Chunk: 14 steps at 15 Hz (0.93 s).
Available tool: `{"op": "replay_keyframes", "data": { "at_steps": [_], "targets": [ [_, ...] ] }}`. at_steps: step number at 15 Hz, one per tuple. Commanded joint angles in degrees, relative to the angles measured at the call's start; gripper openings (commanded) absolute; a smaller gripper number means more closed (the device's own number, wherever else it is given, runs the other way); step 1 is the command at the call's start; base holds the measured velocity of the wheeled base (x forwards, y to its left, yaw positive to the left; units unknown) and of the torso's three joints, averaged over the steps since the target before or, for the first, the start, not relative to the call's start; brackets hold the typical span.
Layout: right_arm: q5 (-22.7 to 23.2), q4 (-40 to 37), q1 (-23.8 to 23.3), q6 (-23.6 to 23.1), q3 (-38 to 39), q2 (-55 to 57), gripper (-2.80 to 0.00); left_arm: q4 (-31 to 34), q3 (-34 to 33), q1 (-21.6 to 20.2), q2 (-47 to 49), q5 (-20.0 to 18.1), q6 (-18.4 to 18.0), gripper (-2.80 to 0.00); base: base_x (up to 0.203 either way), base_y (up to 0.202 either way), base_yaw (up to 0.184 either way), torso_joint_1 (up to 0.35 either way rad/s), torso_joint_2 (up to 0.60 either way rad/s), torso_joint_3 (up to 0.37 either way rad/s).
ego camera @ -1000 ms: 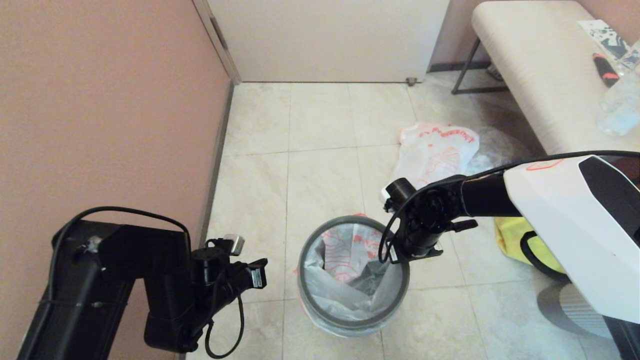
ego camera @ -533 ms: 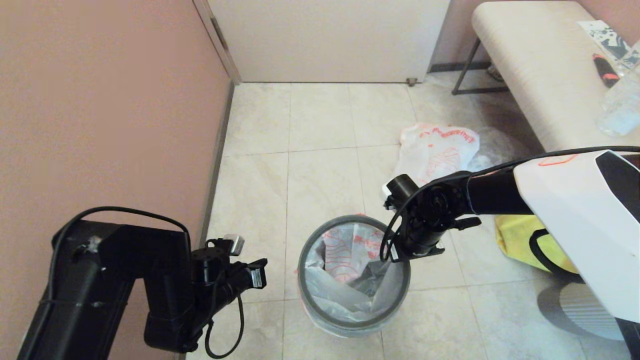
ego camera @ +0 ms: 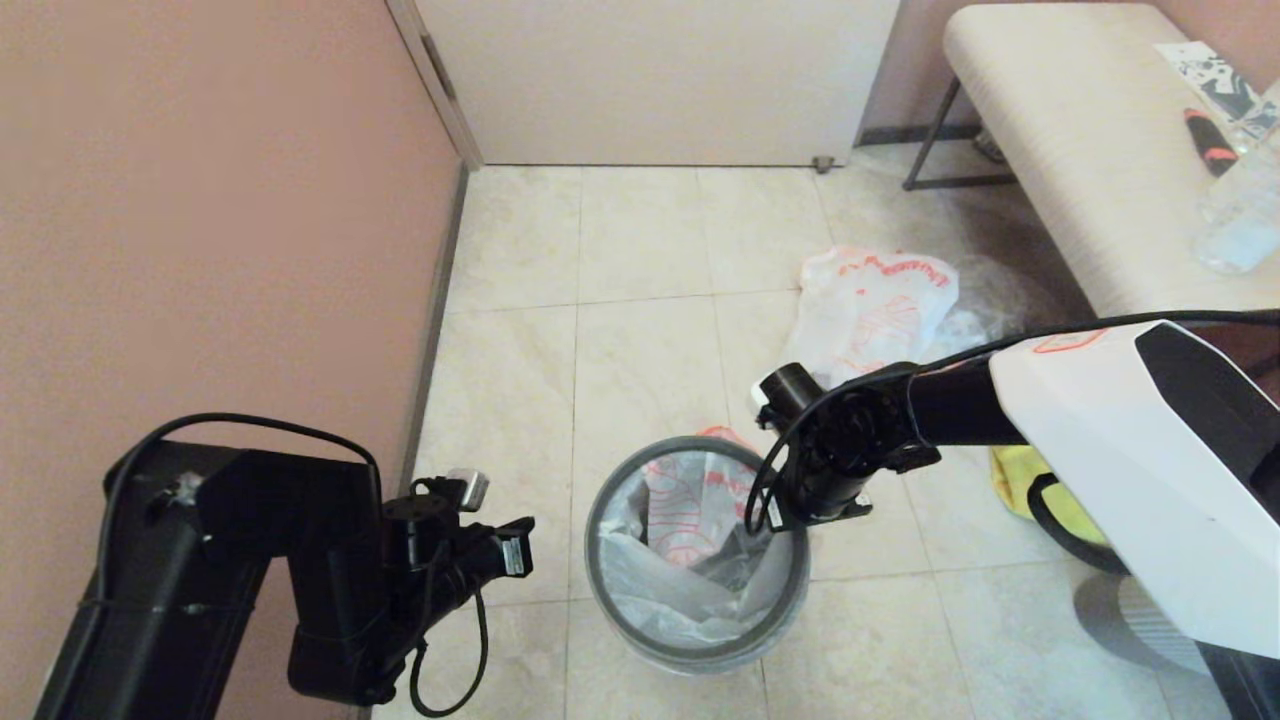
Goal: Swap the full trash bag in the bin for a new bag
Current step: Place the trash can ring on the trash can
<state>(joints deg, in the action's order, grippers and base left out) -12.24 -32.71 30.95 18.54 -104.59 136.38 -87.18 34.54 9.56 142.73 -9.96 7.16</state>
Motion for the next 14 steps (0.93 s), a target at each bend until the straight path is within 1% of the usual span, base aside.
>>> {"op": "replay_keyframes", "data": {
  "at_steps": [1, 3, 6, 9, 12, 14],
  "targets": [
    [-0.28, 0.58, -0.19, 0.09, -0.13, 1.49, -2.80, -0.48, 0.01, 0.02, 0.09, -0.06, 0.05, -2.80, 0.000, 0.000, 0.000, 0.000, 0.00, 0.000],
    [-1.52, 0.63, 0.16, 0.17, 0.44, 0.64, -2.80, -0.48, 0.01, 0.02, 0.09, -0.06, 0.05, -2.80, 0.000, 0.000, 0.000, 0.000, 0.00, 0.000],
    [-1.96, 0.54, 1.64, 0.26, 1.59, -1.19, -2.80, -0.48, 0.00, 0.02, 0.09, -0.06, 0.05, -2.80, 0.000, 0.000, 0.000, 0.000, 0.00, 0.000],
    [-5.68, 0.77, 2.10, 1.14, 2.11, -1.44, -2.80, -0.48, -0.08, 0.02, 0.09, -0.06, 0.05, -2.80, 0.000, 0.000, 0.000, 0.000, 0.00, 0.000],
    [-8.28, 0.74, 2.27, 1.52, 3.34, -2.32, -2.80, -0.48, -0.08, 0.02, 0.09, -0.06, 0.05, -2.80, 0.000, 0.000, 0.000, 0.000, 0.00, 0.000],
    [-8.92, 0.74, 2.11, 1.50, 3.42, -2.43, -2.80, -0.48, -0.07, 0.02, 0.09, -0.06, 0.05, -2.80, 0.000, 0.000, 0.000, 0.000, 0.00, 0.000]
  ]
}}
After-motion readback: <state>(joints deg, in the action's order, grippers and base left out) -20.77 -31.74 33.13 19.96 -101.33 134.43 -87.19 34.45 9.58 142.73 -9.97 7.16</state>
